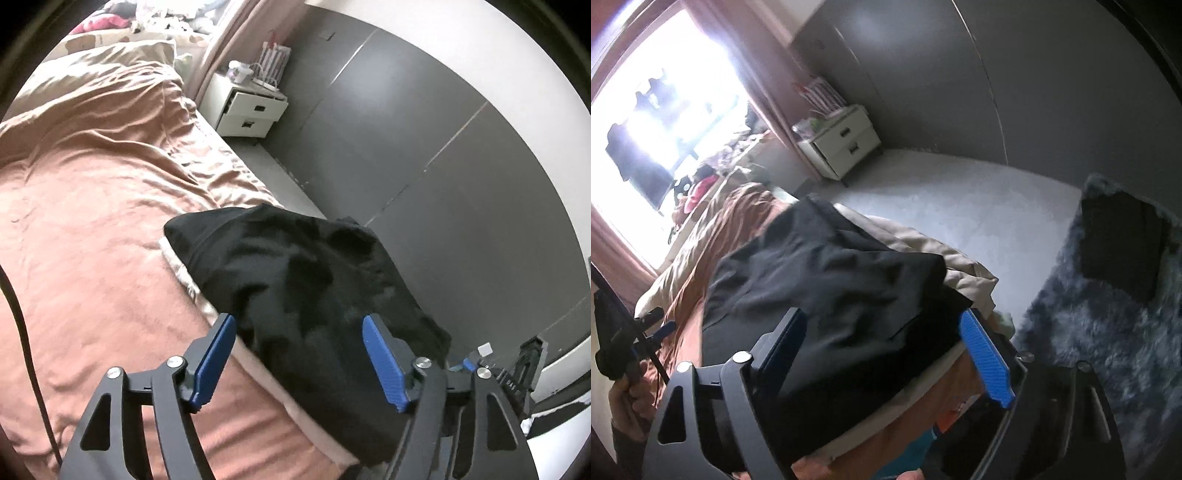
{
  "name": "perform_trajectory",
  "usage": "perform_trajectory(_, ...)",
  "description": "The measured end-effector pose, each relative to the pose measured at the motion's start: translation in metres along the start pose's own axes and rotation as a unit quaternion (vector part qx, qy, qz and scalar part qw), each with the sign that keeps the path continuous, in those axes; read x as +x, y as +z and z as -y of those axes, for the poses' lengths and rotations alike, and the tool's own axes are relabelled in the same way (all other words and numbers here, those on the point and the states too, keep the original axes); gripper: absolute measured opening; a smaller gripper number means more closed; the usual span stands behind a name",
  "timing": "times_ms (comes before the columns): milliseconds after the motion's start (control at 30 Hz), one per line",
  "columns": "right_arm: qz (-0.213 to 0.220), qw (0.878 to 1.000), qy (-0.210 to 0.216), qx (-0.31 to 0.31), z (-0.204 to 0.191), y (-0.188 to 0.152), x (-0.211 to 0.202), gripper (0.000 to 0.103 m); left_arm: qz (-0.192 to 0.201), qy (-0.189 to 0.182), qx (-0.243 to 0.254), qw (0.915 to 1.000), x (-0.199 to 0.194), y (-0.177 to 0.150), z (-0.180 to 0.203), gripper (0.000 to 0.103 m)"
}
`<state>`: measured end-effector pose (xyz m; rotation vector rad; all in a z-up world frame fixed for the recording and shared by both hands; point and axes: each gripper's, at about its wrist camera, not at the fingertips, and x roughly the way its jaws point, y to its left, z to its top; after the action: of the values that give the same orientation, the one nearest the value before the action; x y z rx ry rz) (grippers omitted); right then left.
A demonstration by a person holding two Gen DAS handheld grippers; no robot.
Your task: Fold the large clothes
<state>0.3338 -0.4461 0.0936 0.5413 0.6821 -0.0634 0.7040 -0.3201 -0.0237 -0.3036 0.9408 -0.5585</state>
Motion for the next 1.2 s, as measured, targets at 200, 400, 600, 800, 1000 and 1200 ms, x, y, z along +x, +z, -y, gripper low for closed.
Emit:
perform_trajectory(200,0.011,0.999,-0.016,-0.027,-0.020,-0.025,-0.039,0.085,0.018,0.016,0.024,0.9994,-0.055,-0.024,0.013,0.075)
perform_trajectory(400,0.025,0.999,-0.016,-0.044,-0.039,-0.048,-0.067,0.090,0.047,0.017,0.044,0.9978,-0.108,-0.052,0.023,0.102)
perform_trajectory(600,0.049,0.997,-0.013,-0.057,-0.059,-0.075,-0.096,0.103,0.073,0.021,0.059,0.9954,-0.165,-0.084,0.023,0.103)
perform_trajectory(800,0.060,0.996,0.000,-0.061,-0.075,-0.113,-0.115,0.103,0.086,0.024,0.060,0.9942,-0.219,-0.127,0.011,0.102)
perform_trajectory(1000,0.069,0.995,0.009,-0.075,-0.085,-0.142,-0.137,0.103,0.110,0.042,0.075,0.9902,-0.267,-0.170,0.001,0.103)
perform_trajectory(1200,0.079,0.993,0.018,-0.088,-0.088,-0.170,-0.160,0.103,0.142,0.060,0.066,0.9859,-0.316,-0.214,-0.012,0.103)
